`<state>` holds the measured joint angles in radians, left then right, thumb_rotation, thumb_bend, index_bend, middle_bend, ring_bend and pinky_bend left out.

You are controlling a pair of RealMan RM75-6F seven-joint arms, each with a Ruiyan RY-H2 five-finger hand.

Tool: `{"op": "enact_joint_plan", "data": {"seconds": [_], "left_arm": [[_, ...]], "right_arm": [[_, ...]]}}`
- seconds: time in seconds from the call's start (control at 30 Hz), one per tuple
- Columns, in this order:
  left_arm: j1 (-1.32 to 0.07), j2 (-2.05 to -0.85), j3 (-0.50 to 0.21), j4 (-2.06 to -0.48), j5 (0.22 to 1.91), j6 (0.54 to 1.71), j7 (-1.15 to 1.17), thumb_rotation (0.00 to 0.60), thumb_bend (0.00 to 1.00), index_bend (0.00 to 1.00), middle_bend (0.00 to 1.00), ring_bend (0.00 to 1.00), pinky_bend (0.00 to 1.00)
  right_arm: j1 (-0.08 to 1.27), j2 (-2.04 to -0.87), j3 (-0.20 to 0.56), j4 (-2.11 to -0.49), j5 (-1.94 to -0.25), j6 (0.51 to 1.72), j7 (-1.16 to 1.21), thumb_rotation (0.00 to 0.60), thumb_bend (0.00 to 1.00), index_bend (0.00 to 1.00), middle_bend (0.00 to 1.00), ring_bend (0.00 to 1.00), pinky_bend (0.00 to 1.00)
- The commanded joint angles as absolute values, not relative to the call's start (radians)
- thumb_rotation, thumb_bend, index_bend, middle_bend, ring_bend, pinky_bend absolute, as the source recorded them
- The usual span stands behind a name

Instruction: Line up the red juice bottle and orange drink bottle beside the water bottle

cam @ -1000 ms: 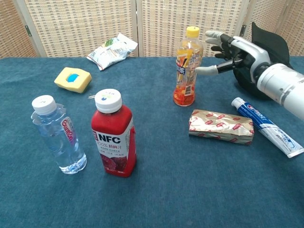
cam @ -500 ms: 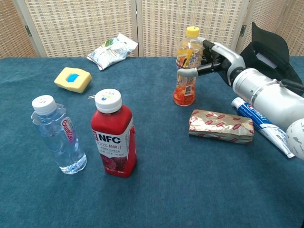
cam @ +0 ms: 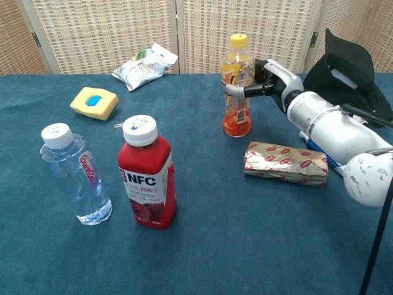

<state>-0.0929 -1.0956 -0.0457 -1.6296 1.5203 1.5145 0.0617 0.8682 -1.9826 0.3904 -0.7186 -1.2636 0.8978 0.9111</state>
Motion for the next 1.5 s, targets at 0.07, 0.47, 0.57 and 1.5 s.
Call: {"op": "enact_joint_plan", "data": {"seconds": [0.07, 0.47, 0.57, 1.5], "left_arm": [[-0.092, -1.097, -0.045, -1.629, 1.519, 1.514, 0.060, 0.600, 0.24, 0.00, 0.00, 0.00, 0.02], [-0.091, -1.092, -0.048, -1.631, 1.520, 1.518, 0.064, 0.600, 0.24, 0.00, 0.00, 0.00, 0.02], [-0.093, -1.091, -0.048, -1.636, 1.522, 1.517, 0.068, 0.600, 0.24, 0.00, 0.00, 0.00, 0.02], [-0.092, -1.085, -0.044, -1.683, 1.544, 1.530, 0.105, 0.600, 0.24, 0.00, 0.00, 0.00, 0.02]], "right_arm": [[0.876, -2.001, 0.400, -0.693, -1.259, 0.904, 0.922, 0.600, 0.52, 0.41, 0.39, 0.30, 0.28], [0.827, -1.906, 0.357, -0.811, -1.329, 0.971, 0.980, 0.600, 0.57, 0.49, 0.46, 0.37, 0.36], [0.792, -1.830, 0.318, -0.927, -1.382, 1.006, 1.007, 0.600, 0.57, 0.49, 0.46, 0.37, 0.36], [0.666, -1.550, -0.026, -1.343, -1.718, 1.172, 1.098, 0.600, 0.47, 0.49, 0.43, 0.37, 0.37]]}}
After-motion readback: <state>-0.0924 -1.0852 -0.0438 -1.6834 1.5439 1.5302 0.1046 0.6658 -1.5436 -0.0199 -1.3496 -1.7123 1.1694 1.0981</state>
